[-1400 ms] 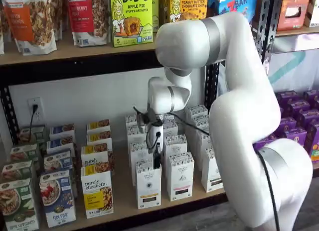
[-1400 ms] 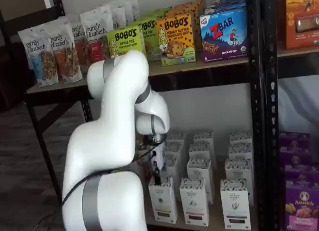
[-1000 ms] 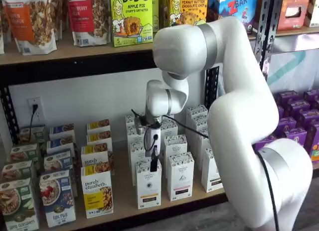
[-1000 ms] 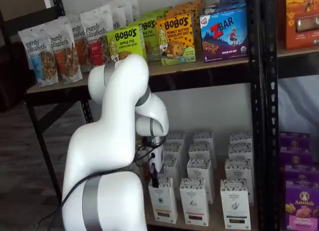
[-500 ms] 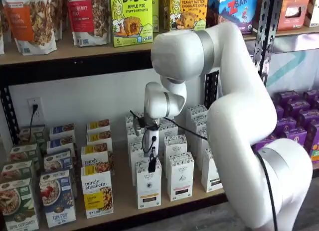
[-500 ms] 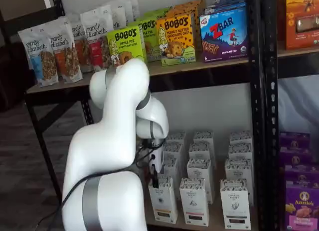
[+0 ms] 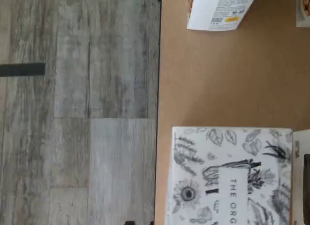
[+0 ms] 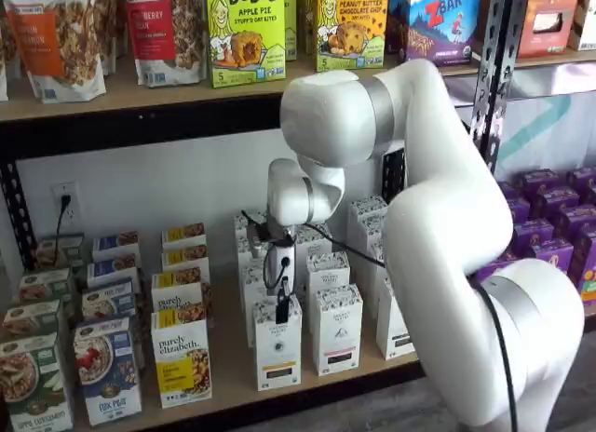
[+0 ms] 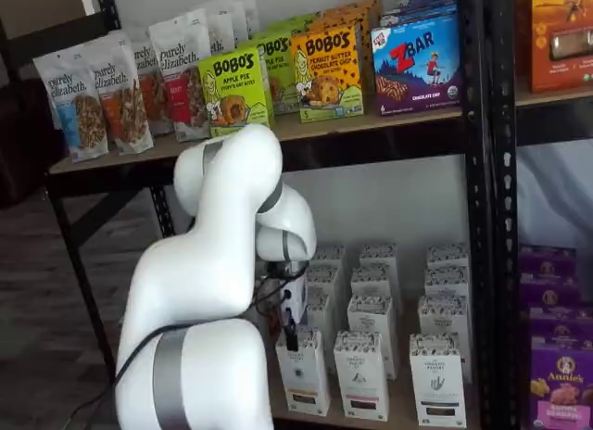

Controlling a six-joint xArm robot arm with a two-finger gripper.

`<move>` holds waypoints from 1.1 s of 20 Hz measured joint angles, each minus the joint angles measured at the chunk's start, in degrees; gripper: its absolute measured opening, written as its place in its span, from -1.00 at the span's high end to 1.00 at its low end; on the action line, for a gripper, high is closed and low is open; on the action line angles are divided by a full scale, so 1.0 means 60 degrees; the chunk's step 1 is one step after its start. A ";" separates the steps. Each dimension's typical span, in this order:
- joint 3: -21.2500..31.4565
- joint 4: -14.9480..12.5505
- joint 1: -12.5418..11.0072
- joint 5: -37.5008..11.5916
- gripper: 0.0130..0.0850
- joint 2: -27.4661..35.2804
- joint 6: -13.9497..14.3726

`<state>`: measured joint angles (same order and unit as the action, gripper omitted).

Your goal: Pick up the white box with a yellow strip in the middle, on the bottom shelf, the fourth box from the left

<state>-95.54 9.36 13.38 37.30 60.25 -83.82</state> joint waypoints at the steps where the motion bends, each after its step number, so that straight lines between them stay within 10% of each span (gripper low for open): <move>1: -0.0172 -0.0058 -0.0007 0.0066 -1.00 0.0121 0.0045; 22: -0.1504 -0.0603 -0.0034 0.0595 -1.00 0.1182 0.0490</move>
<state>-104.57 5.74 13.17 40.88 67.34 -80.88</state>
